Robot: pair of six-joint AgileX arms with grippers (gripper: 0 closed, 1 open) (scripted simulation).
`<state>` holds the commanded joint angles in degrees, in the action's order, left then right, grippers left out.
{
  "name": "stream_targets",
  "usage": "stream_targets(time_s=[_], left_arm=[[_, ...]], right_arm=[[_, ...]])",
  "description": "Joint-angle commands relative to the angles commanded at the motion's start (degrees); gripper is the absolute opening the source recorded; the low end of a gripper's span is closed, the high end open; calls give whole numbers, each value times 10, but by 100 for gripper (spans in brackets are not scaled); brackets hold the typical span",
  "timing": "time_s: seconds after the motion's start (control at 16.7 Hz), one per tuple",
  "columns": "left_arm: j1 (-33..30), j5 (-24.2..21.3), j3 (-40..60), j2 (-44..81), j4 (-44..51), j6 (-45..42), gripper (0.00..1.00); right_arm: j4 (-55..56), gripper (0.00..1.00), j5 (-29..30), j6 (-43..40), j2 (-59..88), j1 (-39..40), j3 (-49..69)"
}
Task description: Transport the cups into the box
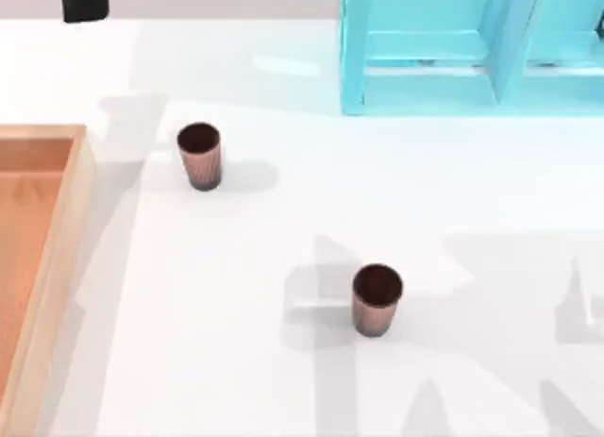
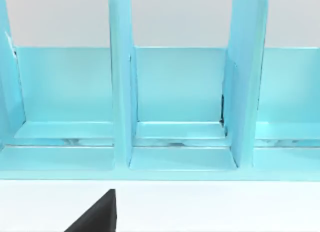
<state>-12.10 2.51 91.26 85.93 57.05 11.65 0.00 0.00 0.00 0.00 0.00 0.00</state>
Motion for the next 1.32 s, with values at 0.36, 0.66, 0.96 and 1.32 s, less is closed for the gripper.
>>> stream_targets(time_s=[0.36,0.66,0.96,1.32], left_arm=[[-59,-6,342,316,192,57,100],[-98,-8,537,513,308,87,100],[-113,-9,606,585,352,97,100],[-111,-9,597,585,343,96,100]], right_arm=[[0,100,0,0,0,0,0],[0,100,0,0,0,0,0],[0,100,0,0,0,0,0],[0,100,0,0,0,0,0]])
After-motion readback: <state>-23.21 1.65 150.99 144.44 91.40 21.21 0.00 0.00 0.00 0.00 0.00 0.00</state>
